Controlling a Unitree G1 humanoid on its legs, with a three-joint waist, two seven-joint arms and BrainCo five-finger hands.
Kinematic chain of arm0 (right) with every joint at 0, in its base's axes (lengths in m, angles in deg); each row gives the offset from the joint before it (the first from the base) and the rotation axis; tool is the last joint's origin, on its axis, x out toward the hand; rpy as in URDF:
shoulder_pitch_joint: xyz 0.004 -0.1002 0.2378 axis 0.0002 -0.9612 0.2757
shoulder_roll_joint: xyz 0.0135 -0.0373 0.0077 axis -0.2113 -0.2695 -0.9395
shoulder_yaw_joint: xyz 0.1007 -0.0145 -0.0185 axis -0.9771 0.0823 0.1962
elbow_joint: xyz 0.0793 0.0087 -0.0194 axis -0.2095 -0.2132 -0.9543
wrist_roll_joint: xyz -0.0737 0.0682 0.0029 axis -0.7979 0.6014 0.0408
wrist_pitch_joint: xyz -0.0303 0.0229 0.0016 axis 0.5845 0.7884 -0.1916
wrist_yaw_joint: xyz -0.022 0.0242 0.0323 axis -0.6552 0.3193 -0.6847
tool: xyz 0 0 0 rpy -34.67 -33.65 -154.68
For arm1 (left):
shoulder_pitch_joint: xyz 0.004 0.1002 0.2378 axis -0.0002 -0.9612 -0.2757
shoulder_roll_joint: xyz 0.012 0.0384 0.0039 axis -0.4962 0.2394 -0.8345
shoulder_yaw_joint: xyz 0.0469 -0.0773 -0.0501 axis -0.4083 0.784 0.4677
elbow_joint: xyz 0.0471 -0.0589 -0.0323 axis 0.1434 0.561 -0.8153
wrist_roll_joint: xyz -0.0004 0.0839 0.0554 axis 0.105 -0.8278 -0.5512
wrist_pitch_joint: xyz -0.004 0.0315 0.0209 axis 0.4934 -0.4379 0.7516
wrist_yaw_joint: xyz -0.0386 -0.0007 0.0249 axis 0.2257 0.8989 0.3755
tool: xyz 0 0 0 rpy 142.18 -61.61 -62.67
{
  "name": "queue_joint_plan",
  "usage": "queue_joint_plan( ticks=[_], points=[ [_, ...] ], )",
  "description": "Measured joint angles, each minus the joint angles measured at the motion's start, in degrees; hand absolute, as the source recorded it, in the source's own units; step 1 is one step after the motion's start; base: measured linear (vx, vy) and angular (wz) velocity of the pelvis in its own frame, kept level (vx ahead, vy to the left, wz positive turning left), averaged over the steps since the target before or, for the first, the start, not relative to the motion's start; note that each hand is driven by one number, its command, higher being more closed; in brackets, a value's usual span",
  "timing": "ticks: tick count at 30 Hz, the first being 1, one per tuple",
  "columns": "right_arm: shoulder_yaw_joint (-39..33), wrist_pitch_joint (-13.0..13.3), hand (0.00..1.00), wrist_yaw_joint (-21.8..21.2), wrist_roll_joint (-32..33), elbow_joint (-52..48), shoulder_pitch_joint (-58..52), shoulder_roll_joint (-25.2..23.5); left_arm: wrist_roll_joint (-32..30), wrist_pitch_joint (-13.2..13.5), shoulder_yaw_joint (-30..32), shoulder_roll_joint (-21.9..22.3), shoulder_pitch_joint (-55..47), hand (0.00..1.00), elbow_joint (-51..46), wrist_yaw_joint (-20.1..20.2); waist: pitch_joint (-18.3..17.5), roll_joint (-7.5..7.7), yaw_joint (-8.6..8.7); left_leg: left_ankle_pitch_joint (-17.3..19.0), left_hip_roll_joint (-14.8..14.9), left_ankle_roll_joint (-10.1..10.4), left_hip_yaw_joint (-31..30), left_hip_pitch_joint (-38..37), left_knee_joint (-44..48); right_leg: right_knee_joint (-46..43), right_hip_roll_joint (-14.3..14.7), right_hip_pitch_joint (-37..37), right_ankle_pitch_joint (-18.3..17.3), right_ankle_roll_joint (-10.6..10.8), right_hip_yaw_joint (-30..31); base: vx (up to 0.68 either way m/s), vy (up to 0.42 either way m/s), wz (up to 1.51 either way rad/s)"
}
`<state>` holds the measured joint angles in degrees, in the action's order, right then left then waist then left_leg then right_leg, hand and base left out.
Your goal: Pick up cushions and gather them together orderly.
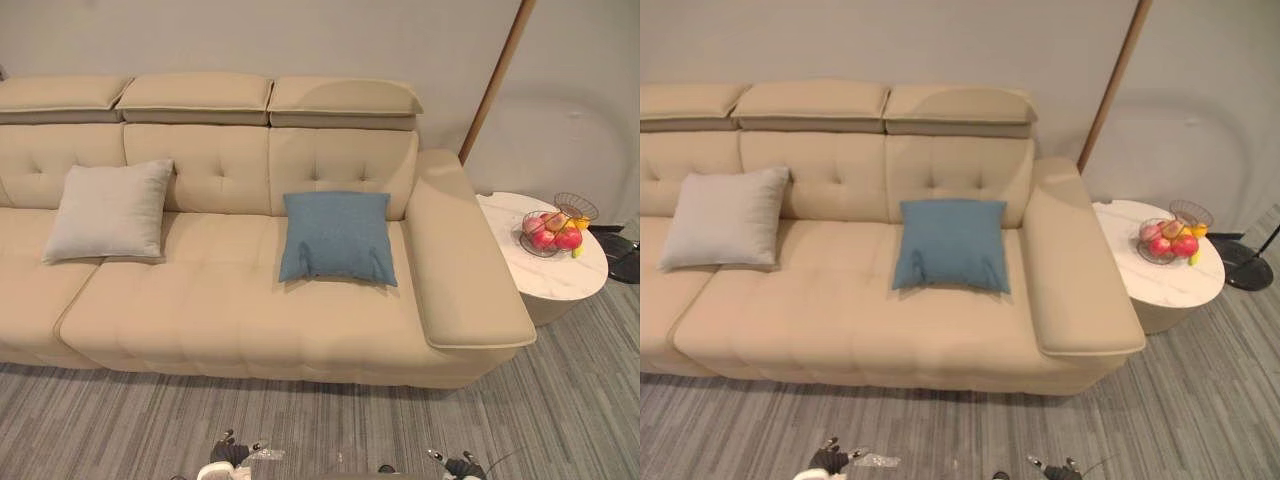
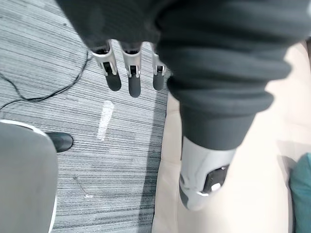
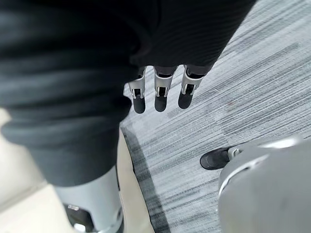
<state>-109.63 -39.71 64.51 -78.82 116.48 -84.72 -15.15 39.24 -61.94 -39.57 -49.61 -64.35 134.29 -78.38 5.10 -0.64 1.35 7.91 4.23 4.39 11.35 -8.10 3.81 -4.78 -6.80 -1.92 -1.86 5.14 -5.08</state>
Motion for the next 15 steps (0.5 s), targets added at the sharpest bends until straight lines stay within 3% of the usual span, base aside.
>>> queue_joint_plan(
  ticks=[2,5,8,9,10,12,13,14,15],
  points=[
    [0.51,-0.22,0.00,0.04,0.00,-2.61,-0.18,-0.39,0.08,-0.21,2.55,0.85,0.18,0.00,-0.60,-0.03,0.87,0.01,-0.66,1.90,0.63,0.58,1.97,0.50,3.46,-3.20,1.20,2.85,-0.63,-0.48,4.41,-0.06,-0.023,-0.98],
    [1.30,-0.21,0.00,0.14,-0.01,-4.74,-0.06,-0.88,-0.01,-0.15,3.10,2.30,0.83,0.00,-1.38,0.04,1.53,0.11,0.28,3.51,1.11,0.47,3.31,1.33,5.20,-5.72,3.05,7.23,-0.65,-0.55,9.19,-0.10,-0.037,-0.96],
    [3.30,-0.21,0.00,0.31,0.00,-7.56,0.20,-2.12,0.02,-0.20,3.49,2.63,1.21,0.00,-2.41,0.36,2.22,1.08,0.67,5.66,2.39,0.76,12.08,1.96,7.27,-7.07,5.86,12.22,0.18,-1.00,15.95,-0.14,-0.003,-1.36],
    [3.78,-0.22,0.00,0.30,-0.01,-7.86,0.83,-2.24,0.02,-0.19,3.43,2.75,1.41,0.00,-2.63,0.39,2.31,0.85,0.81,5.85,3.21,0.69,14.66,2.03,7.90,-7.04,5.71,13.11,0.13,-1.55,15.02,-0.13,0.000,-1.63],
    [4.12,-0.24,0.00,0.29,-0.06,-8.38,1.21,-2.59,0.02,-0.20,3.36,3.07,1.68,0.00,-3.22,0.39,2.58,0.92,0.74,6.10,4.31,0.54,19.69,1.95,7.97,-8.03,4.78,14.57,-0.19,-3.85,10.58,-0.08,0.019,-1.86],
    [5.26,-0.26,0.00,0.32,-0.19,-8.66,1.96,-3.80,0.01,-0.17,3.35,2.97,1.83,0.00,-4.00,0.38,2.99,1.87,0.47,6.04,4.89,0.69,25.73,0.14,7.50,-13.23,1.34,18.12,-1.54,-5.00,-1.94,0.03,0.010,-1.84],
    [5.19,-0.24,0.00,0.33,-0.40,-8.64,2.09,-4.52,-0.02,-0.30,2.71,2.74,2.33,0.00,-3.89,0.40,3.16,2.92,0.91,6.15,5.26,1.05,30.05,-1.25,7.43,-15.96,-2.53,18.04,-2.83,-6.92,-13.97,0.09,-0.044,-1.47],
    [5.12,-0.16,0.00,0.37,-0.41,-8.63,2.09,-4.39,-0.04,-0.29,1.45,2.81,2.76,0.00,-3.88,0.44,3.10,2.79,1.07,6.23,5.92,1.19,32.54,-2.17,7.43,-17.35,-5.67,17.51,-3.85,-8.46,-22.84,0.10,-0.057,-1.47],
    [5.08,-0.18,0.00,0.37,-0.50,-8.41,2.10,-4.26,-0.09,-0.27,0.92,2.75,2.97,0.00,-3.90,0.54,3.09,2.76,1.07,6.24,6.18,1.24,34.12,-3.03,7.37,-18.09,-7.43,16.73,-4.06,-8.79,-28.28,0.13,-0.086,-1.31]
  ],
)
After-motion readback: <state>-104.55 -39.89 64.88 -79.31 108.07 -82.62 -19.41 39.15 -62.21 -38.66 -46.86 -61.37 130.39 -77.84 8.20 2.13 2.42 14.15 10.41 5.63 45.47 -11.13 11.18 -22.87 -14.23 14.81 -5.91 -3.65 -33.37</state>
